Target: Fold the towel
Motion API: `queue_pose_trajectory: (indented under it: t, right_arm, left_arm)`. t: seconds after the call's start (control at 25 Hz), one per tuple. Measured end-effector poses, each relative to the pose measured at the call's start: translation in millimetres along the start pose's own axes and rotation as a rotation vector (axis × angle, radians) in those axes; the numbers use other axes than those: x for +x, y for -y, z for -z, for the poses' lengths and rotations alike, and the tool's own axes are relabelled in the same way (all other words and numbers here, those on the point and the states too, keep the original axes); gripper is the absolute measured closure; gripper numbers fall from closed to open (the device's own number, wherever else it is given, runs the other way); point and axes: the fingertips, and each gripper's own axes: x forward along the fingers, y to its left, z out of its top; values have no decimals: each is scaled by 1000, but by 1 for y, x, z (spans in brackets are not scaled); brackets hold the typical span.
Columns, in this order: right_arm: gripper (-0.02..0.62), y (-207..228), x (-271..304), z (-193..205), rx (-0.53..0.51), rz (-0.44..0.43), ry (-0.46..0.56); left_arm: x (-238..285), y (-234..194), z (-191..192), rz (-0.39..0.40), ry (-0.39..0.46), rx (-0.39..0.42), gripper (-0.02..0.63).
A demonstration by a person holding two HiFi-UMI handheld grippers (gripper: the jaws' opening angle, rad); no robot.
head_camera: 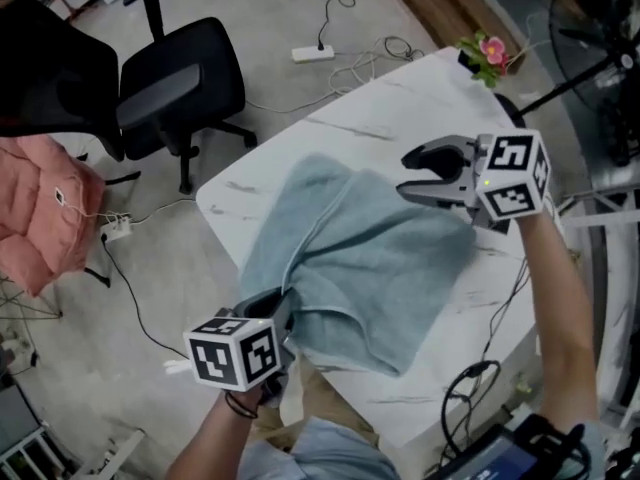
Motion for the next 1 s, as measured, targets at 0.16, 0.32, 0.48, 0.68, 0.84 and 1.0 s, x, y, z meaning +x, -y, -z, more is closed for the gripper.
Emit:
queue_pose_trajectory:
  t: [0.16, 0.32, 0.48, 0.68, 0.84, 1.0]
  right_arm:
    - [402, 13, 41, 13, -53, -92, -101]
    - [418, 28, 66, 27, -49, -150, -202]
    - [448, 37, 78, 44, -24, -162, -252]
    - [499, 47, 84, 39, -26, -151, -215]
    - [443, 44, 87, 37, -54, -188, -234]
    - [465, 41, 90, 36, -100, -223, -281]
  left_arm:
    - [-1, 0, -2, 5, -1, 5, 580]
    - [2, 1, -3, 12, -11, 27, 580]
    - [5, 1, -2, 19, -19, 36, 580]
    - [5, -1, -3, 24, -18, 42, 580]
    - [5, -2, -2, 21, -23, 58, 580]
    - [4, -4, -3, 16, -26, 57, 581]
